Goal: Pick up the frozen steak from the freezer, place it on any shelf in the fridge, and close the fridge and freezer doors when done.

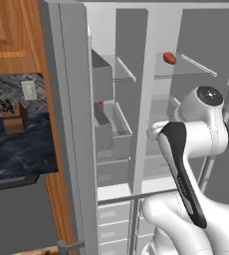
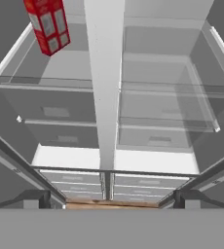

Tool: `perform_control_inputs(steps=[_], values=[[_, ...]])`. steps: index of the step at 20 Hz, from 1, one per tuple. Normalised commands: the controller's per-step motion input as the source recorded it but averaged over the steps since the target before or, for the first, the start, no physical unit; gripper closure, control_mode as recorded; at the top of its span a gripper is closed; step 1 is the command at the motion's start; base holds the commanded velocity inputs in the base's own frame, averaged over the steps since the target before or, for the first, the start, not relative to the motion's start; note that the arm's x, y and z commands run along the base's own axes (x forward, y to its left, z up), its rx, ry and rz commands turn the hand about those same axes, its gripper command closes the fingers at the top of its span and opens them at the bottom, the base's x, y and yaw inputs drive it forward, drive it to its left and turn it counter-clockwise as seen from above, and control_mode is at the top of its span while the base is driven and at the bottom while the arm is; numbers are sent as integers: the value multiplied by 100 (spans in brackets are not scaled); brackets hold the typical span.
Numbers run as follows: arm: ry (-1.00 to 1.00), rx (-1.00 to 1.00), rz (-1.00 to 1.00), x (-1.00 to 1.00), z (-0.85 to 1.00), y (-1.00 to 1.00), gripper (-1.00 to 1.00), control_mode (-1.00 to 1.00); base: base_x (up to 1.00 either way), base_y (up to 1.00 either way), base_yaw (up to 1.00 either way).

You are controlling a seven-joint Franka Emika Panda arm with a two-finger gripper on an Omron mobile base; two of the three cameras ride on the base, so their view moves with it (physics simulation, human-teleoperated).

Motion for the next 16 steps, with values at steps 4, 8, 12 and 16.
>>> perform_control_inputs(steps=[4, 8, 12, 16], values=[[0, 0, 0, 0, 0, 0, -100, 100, 13, 39, -3], [0, 0, 0, 0, 0, 0, -100, 100, 35, 28, -3], [0, 0, 0, 0, 0, 0, -100, 100, 55, 15, -3], [0, 0, 0, 0, 0, 0, -100, 100, 56, 8, 0]])
